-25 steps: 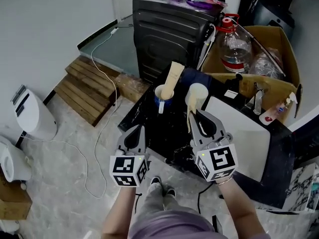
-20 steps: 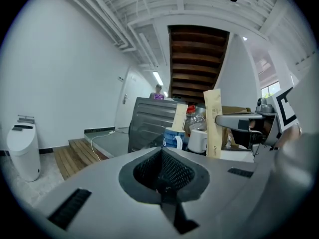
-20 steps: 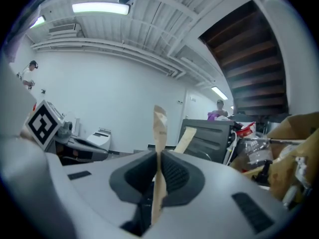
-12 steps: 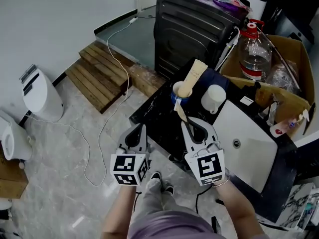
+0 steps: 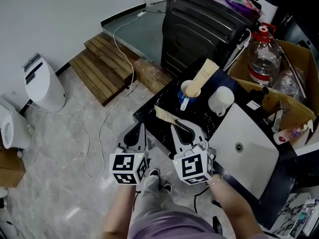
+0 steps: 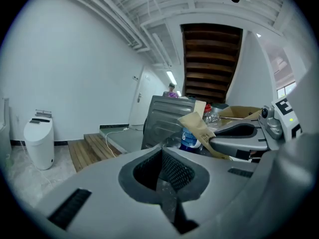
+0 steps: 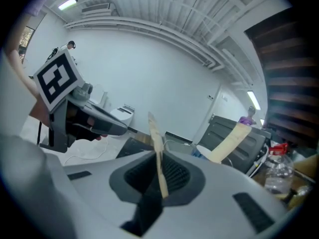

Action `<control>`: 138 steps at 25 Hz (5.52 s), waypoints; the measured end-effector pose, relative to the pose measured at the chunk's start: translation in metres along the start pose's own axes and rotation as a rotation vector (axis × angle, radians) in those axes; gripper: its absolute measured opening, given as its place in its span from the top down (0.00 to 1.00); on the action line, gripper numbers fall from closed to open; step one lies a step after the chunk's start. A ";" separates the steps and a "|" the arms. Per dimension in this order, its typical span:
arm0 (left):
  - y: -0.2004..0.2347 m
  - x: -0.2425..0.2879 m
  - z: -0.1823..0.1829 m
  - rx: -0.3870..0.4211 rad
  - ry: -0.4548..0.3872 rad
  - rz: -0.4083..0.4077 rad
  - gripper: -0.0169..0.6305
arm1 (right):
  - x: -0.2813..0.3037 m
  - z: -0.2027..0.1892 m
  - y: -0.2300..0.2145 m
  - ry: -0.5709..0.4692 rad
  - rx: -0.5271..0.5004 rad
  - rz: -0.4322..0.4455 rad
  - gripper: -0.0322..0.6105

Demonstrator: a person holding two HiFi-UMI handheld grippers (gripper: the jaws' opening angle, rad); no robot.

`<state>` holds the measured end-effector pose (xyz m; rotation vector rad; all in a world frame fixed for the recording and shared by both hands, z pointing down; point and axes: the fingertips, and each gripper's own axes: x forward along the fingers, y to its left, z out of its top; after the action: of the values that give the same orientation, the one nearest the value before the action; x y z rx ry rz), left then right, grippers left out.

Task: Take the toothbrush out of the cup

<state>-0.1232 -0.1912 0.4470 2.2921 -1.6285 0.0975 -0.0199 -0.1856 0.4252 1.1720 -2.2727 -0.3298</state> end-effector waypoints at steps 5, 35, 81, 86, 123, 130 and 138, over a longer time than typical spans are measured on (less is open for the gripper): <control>0.013 0.001 -0.006 -0.012 0.009 0.023 0.97 | 0.020 -0.011 0.014 0.058 -0.033 0.046 0.89; 0.025 0.001 0.009 -0.001 0.006 0.033 0.97 | 0.024 -0.006 0.019 0.054 0.234 0.200 0.76; -0.026 0.106 0.048 0.074 0.037 -0.227 0.97 | 0.043 -0.001 -0.194 -0.175 0.777 -0.215 0.84; -0.022 0.094 0.051 0.084 0.025 -0.204 0.97 | 0.023 0.020 -0.207 -0.291 0.796 -0.258 0.86; -0.042 0.012 0.037 0.087 -0.038 -0.089 0.97 | -0.163 0.028 -0.183 -0.441 0.699 -0.409 0.87; -0.037 0.010 0.018 0.055 -0.014 -0.071 0.97 | -0.134 0.004 -0.155 -0.296 0.536 -0.382 0.87; -0.012 0.009 0.007 0.023 0.002 -0.021 0.97 | -0.087 -0.005 -0.119 -0.173 0.346 -0.286 0.87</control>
<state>-0.1103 -0.1979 0.4394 2.3252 -1.6100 0.1139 0.1035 -0.1853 0.3436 1.7129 -2.3739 -0.1499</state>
